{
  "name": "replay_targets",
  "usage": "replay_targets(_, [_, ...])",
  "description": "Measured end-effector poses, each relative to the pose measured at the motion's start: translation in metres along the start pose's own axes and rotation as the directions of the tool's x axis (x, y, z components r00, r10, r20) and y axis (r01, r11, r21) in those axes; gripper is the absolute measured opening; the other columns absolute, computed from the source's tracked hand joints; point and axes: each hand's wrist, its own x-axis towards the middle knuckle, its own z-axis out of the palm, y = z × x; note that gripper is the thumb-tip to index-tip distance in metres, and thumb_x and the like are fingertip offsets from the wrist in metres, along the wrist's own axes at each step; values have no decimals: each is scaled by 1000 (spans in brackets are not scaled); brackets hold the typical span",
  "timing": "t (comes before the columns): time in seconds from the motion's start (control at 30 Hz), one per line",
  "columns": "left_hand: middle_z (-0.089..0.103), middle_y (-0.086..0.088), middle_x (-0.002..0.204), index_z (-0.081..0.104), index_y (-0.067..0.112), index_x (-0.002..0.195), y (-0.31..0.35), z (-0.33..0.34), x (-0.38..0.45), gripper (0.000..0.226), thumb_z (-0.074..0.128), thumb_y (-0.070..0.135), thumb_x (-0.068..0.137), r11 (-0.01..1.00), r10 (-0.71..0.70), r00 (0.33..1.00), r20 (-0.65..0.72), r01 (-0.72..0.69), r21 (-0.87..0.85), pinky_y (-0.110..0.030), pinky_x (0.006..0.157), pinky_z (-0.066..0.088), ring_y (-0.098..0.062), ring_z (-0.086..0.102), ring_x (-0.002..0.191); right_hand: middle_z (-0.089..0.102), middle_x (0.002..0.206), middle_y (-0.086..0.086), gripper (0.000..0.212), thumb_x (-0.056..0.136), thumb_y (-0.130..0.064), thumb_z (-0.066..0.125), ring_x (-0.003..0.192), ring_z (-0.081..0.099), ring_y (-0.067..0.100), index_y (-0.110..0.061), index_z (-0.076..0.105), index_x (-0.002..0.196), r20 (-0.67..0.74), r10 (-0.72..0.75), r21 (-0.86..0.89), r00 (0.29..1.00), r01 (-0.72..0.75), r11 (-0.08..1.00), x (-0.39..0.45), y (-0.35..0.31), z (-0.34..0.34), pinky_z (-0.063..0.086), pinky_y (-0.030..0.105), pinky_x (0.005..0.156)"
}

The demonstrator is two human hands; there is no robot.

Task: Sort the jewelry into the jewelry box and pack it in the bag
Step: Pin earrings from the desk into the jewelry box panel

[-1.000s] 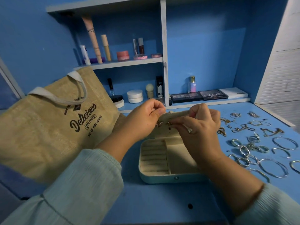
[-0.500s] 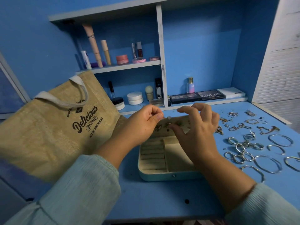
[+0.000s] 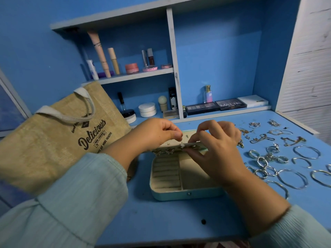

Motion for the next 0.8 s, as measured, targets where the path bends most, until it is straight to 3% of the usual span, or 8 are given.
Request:
replay_targets(0.13, [60,28,72,64,38,71,-1,3,1,17,60,36,87,998,-23,999,38,21,53,-16,58,35,19,49,56,61,88,-2,25,72,-46,60,90,38,20,-22,67,72,-8,-13,4,1000,13,1000,-4,2,2,12,26,77])
replay_targets(0.17, [59,28,72,65,38,71,-1,4,1,16,60,37,87,998,-28,999,37,26,59,-17,58,35,19,49,56,61,88,-2,25,73,-46,60,91,38,20,-22,67,72,-6,-13,5,1000,13,1000,-5,2,2,13,26,77])
replay_targets(0.3, [60,28,79,64,40,70,-4,7,0,15,62,39,84,997,-40,999,17,39,61,-19,76,42,4,55,85,61,88,-2,24,73,-45,61,90,38,20,-22,67,72,-17,-10,18,1000,10,1000,-6,2,3,13,26,76])
replay_targets(0.53, [57,27,79,60,41,71,-2,10,0,16,62,36,85,996,-24,998,50,20,83,-13,70,39,5,52,80,61,87,-1,25,73,-45,61,90,38,21,-21,68,72,-23,1,35,1000,0,999,-8,3,4,13,26,75])
replay_targets(0.8, [58,25,81,61,38,76,0,12,-3,13,60,33,88,999,-29,999,18,30,-26,-10,66,38,7,52,80,62,87,-1,25,72,-44,61,89,38,21,-20,68,73,-25,4,33,1000,-3,999,-8,3,4,13,26,74])
